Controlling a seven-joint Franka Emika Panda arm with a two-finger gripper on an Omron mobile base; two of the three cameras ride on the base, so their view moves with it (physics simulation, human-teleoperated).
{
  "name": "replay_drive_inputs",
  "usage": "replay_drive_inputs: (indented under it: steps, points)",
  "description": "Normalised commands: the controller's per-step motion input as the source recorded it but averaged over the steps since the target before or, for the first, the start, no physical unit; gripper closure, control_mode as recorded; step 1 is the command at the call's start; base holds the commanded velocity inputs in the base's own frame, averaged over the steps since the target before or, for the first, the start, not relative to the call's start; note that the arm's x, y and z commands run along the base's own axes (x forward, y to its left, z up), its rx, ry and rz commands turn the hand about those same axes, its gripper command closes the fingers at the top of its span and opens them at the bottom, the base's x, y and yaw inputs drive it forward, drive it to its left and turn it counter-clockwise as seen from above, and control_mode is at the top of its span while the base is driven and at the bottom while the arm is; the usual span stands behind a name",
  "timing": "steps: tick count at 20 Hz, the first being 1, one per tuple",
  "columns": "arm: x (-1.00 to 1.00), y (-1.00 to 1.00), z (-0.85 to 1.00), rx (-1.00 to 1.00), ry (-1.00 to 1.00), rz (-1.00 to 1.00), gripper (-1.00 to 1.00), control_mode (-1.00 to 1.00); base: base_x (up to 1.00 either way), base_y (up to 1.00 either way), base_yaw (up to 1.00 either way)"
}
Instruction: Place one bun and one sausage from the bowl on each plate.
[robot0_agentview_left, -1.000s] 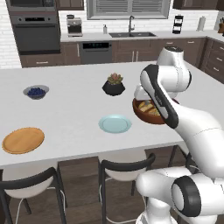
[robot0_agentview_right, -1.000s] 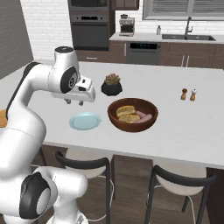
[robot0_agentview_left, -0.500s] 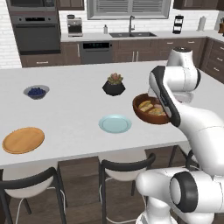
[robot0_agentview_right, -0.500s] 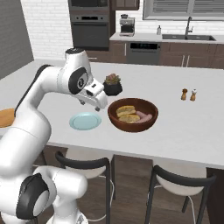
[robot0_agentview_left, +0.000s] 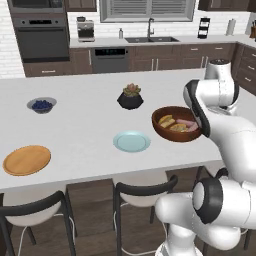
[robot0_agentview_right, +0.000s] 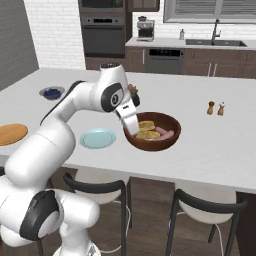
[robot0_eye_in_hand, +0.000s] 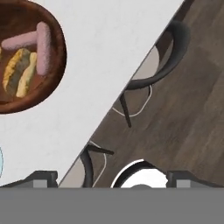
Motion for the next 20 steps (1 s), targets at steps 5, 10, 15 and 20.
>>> replay_drive_inputs:
  steps: [5, 10, 15, 20]
  points:
    - [0.40, -0.23, -0.24, 0.03, 0.00, -0.34, -1.00, -1.00, 0.00, 0.00, 0.00]
    - [0.23, -0.05, -0.26, 0.02, 0.00, -0.19, -1.00, -1.00, 0.00, 0.00, 0.00]
    - [0.01, 0.00, -0.14, 0.00, -0.01, -0.03, -1.00, -1.00, 0.00, 0.00, 0.00]
    - [0.84, 0.32, -0.27, 0.06, -0.04, 0.00, -1.00, -1.00, 0.00, 0.00, 0.00]
